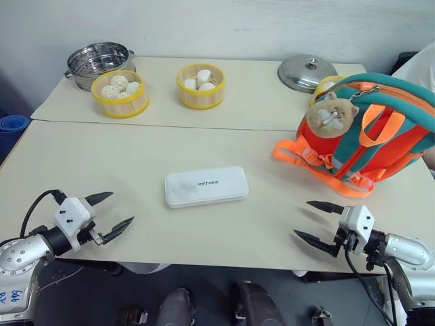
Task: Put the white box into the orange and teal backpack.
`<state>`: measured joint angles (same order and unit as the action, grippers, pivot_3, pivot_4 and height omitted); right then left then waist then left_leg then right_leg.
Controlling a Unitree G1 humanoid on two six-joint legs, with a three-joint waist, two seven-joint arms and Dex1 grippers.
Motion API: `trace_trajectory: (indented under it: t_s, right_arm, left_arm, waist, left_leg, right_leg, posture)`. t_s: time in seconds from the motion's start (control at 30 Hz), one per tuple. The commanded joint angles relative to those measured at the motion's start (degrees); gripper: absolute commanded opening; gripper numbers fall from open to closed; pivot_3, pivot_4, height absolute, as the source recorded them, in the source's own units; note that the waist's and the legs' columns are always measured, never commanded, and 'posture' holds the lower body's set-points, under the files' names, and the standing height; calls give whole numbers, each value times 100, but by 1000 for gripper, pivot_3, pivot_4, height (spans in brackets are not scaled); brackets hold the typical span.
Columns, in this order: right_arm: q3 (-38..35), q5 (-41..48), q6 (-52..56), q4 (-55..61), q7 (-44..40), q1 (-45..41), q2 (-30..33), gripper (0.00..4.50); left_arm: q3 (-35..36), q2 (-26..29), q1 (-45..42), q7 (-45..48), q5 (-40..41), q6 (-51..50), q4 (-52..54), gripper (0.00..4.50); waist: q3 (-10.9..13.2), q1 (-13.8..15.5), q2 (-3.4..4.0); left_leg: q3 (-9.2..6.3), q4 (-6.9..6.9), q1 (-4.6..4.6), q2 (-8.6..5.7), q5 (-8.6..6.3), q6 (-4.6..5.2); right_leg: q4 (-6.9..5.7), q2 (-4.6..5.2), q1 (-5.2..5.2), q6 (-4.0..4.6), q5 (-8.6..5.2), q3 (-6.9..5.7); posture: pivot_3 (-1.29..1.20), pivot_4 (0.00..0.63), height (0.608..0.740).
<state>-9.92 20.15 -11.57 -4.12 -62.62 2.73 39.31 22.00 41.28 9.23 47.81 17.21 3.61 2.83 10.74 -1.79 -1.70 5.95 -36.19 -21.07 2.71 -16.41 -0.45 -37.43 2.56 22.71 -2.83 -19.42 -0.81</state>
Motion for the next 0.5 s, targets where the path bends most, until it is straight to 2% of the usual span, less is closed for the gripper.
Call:
trace_trajectory:
  t_s: [0.03, 0.2, 0.23, 0.33, 0.5]
  right_arm:
    - [-37, 84, 25, 174, -17, -29, 44, 4479]
    - [79, 147, 325, 480, 19, 20, 35, 4479]
    - [132, 129, 582, 633, 141, -46, 39, 4309]
    - [485, -39, 1400, 1037, 408, -470, 62, 3658]
    - [1200, -796, 2018, 990, 1016, -1297, -161, 2034]
  left_arm:
    - [106, 149, -167, -12, 203, -308, 253, 4500]
    - [208, 235, -449, -52, 429, -831, 329, 4500]
    - [220, 271, -533, -73, 510, -1037, 346, 4313]
    - [166, 326, -896, -398, 804, -2092, 450, 3713]
    - [-501, 123, -1137, -885, 494, -2866, 856, 2230]
  waist:
    - [0, 5, 0]
    - [0, 12, 0]
    - [0, 11, 0]
    - [0, -24, 0]
    - [0, -49, 1]
  left_leg:
    - [0, 0, 0, 0, 0, 0]
    - [-2, 0, -1, 0, 0, 0]
    - [-2, -1, -2, 0, 0, 0]
    - [-3, -5, 0, 1, 1, -1]
    - [-7, -8, 0, -1, 4, -6]
  right_leg:
    - [0, 0, 0, 0, 0, 0]
    - [-1, 0, -1, 0, 0, -3]
    - [-1, 0, -1, 0, 0, -4]
    - [-8, 0, -1, 0, 0, -3]
    - [-18, 0, 3, 0, 0, -4]
  posture:
    - [0, 150, 740]
    - [0, 150, 740]
    - [0, 150, 740]
    - [0, 150, 740]
    - [0, 150, 740]
